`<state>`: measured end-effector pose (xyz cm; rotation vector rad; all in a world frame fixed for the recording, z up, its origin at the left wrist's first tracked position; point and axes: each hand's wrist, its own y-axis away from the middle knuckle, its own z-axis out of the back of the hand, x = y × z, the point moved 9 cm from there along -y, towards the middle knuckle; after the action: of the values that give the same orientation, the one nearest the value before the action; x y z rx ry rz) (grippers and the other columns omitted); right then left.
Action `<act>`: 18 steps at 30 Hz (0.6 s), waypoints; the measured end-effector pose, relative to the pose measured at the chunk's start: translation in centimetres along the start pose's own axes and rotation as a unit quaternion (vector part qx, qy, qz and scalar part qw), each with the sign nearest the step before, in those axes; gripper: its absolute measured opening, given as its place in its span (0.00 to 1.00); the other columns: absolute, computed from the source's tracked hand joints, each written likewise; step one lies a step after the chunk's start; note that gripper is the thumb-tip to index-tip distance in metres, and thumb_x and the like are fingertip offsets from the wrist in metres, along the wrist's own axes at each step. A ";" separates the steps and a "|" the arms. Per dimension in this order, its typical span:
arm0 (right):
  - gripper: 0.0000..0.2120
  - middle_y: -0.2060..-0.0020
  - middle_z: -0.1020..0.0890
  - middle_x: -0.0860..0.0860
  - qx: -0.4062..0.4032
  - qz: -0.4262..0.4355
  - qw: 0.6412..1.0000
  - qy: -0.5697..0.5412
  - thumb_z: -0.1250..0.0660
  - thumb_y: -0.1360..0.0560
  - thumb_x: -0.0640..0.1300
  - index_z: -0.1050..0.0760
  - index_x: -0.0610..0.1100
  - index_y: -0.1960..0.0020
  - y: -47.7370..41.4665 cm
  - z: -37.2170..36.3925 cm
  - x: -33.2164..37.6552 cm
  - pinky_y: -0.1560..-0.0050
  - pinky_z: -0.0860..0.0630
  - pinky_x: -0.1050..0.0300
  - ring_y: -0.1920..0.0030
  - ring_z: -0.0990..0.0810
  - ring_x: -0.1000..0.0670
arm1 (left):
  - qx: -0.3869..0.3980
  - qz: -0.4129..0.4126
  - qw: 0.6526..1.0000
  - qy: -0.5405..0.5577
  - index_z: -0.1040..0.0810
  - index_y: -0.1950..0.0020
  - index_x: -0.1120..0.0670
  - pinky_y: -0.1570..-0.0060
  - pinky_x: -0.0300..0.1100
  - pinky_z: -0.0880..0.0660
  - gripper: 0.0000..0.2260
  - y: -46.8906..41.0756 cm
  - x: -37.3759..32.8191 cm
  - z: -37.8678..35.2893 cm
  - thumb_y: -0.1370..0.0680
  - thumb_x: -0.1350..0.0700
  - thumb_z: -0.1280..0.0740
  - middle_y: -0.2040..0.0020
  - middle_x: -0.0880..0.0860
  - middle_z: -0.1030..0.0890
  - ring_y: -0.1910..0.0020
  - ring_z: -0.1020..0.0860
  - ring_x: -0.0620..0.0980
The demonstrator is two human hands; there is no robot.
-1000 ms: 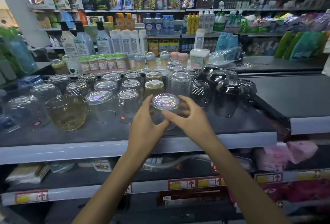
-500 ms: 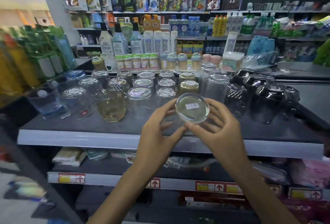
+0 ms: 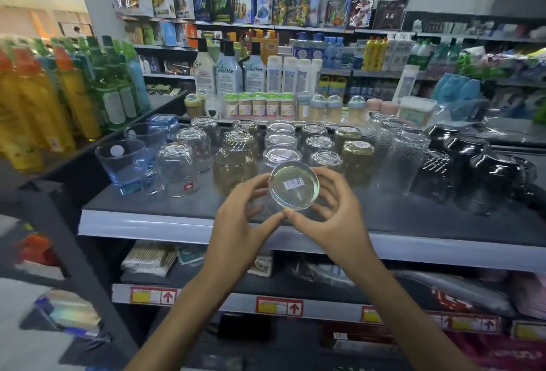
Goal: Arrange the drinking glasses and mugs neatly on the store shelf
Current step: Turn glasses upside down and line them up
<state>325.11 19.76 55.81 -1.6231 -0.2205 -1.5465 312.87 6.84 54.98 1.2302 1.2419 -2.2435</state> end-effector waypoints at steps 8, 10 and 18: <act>0.31 0.40 0.18 0.57 -0.018 -0.043 0.999 0.013 0.18 0.32 0.37 0.27 0.52 0.35 -1.0 -0.2 -1.5 0.37 0.21 0.58 0.38 0.19 0.58 | 0.007 0.008 1.000 -0.013 0.26 0.30 0.41 0.42 0.38 0.20 0.27 -0.9 1.3 -0.3 0.25 0.55 0.22 0.38 0.40 0.20 0.39 0.21 0.36; 0.30 0.41 0.17 0.56 -0.020 -0.049 0.998 0.020 0.18 0.32 0.38 0.26 0.52 0.35 -1.4 -0.3 -1.6 0.38 0.20 0.58 0.40 0.18 0.59 | 0.003 0.012 1.000 -0.020 0.24 0.28 0.46 0.44 0.39 0.19 0.25 -0.9 1.7 -0.2 0.24 0.54 0.23 0.38 0.41 0.20 0.40 0.21 0.36; 0.31 0.41 0.17 0.58 -0.020 -0.058 0.994 0.089 0.18 0.31 0.49 0.25 0.52 0.31 -2.0 -0.7 -1.7 0.45 0.19 0.63 0.42 0.18 0.59 | -0.011 0.029 0.998 -0.049 0.26 0.25 0.51 0.45 0.37 0.20 0.26 -1.1 2.7 -0.2 0.23 0.50 0.25 0.40 0.44 0.20 0.43 0.21 0.37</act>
<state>322.93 21.29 55.10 -1.5147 -0.1909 -1.7849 310.71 8.01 53.39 1.1195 1.1778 -2.2139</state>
